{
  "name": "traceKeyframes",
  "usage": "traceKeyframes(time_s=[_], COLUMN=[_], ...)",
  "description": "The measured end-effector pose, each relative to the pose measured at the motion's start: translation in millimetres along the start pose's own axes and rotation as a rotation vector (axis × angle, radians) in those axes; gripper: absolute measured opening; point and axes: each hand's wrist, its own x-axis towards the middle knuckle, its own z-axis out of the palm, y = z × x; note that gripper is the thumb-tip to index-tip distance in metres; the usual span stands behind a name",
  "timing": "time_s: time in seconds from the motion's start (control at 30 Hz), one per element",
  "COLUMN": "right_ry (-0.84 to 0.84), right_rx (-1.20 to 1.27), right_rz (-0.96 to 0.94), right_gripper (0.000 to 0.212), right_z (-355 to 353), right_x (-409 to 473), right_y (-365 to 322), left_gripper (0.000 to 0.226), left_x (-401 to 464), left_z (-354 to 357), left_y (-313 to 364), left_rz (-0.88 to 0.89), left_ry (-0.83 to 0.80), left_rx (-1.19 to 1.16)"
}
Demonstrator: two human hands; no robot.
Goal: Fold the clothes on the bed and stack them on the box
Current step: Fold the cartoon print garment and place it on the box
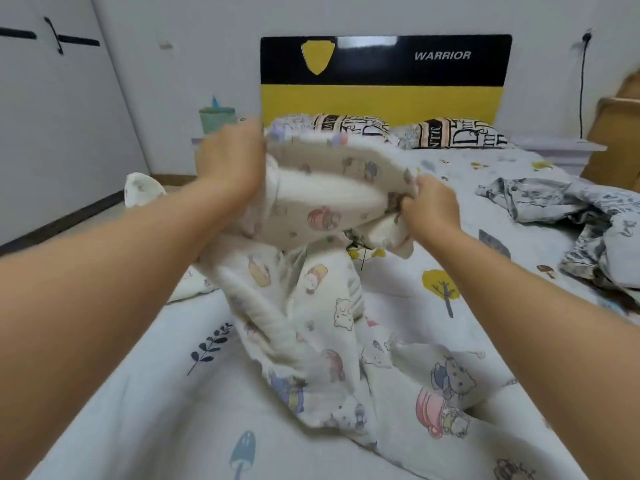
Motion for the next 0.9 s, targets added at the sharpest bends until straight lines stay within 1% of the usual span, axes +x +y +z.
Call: traceKeyframes(time_s=[0.07, 0.1, 0.13, 0.17, 0.2, 0.3, 0.33, 0.37, 0.4, 0.43, 0.47, 0.5, 0.53, 0.57, 0.6, 0.63, 0.7, 0.73, 0.8, 0.83, 0.87, 0.9], right_ry=[-0.252, -0.382, -0.48, -0.533, -0.55, -0.569, -0.583, -0.592, -0.6, -0.607, -0.621, -0.64, -0.662, -0.69, -0.703, -0.717, -0.748, -0.775, -0.81, -0.809, -0.805, -0.79], right_rx=[-0.086, -0.123, -0.15, -0.18, -0.217, -0.304, -0.309, -0.314, -0.322, -0.331, -0.341, -0.361, -0.374, -0.404, -0.432, -0.445, -0.475, -0.495, -0.501, -0.478, -0.454, -0.429], right_rz=[0.019, 0.032, 0.054, 0.074, 0.076, 0.017, 0.01, -0.003, -0.012, -0.012, -0.005, -0.012, -0.011, -0.02, -0.02, -0.003, 0.002, -0.014, -0.056, -0.071, -0.086, -0.105], right_gripper=[0.027, 0.041, 0.057, 0.068, 0.072, 0.069, 0.068, 0.065, 0.063, 0.059, 0.055, 0.051, 0.046, 0.042, 0.04, 0.042, 0.046, 0.044, 0.039, 0.032, 0.02, 0.02], right_z=[17, 23, 28, 32, 34, 35, 35, 34, 34, 34, 34, 36, 39, 42, 47, 50, 56, 58, 60, 61, 61, 61], right_x=[-13, -22, -32, -42, -50, -70, -76, -81, -85, -88, -90, -91, -92, -93, -94, -95, -99, -101, -104, -105, -105, -105], right_y=[15, 21, 26, 31, 35, 46, 48, 50, 51, 51, 51, 52, 52, 53, 53, 53, 55, 55, 55, 56, 56, 56], left_gripper=[0.027, 0.029, 0.032, 0.035, 0.04, 0.047, 0.047, 0.045, 0.042, 0.036, 0.03, 0.024, 0.022, 0.023, 0.028, 0.036, 0.046, 0.049, 0.058, 0.059, 0.056, 0.049], left_x=[-20, -32, -43, -53, -61, -79, -81, -81, -80, -79, -78, -79, -82, -84, -87, -91, -102, -107, -114, -116, -117, -118], left_z=[19, 26, 31, 36, 39, 39, 39, 38, 40, 44, 49, 55, 59, 64, 68, 72, 76, 78, 84, 86, 87, 87], left_y=[-11, -19, -28, -40, -52, -88, -94, -94, -90, -83, -73, -61, -48, -37, -26, -15, 7, 14, 19, 17, 13, 8], left_rz=[0.011, -0.01, -0.045, -0.095, -0.159, -0.317, -0.357, -0.36, -0.291, -0.159, 0.004, 0.177, 0.33, 0.46, 0.559, 0.621, 0.647, 0.637, 0.631, 0.619, 0.602, 0.574], left_ry=[-0.227, -0.312, -0.378, -0.44, -0.499, -0.654, -0.657, -0.626, -0.555, -0.46, -0.365, -0.288, -0.256, -0.236, -0.233, -0.253, -0.369, -0.477, -0.685, -0.759, -0.804, -0.823], left_rx=[0.108, 0.166, 0.224, 0.281, 0.336, 0.457, 0.481, 0.498, 0.509, 0.503, 0.444, 0.329, 0.179, 0.054, -0.023, -0.081, -0.098, -0.044, 0.144, 0.237, 0.312, 0.361])
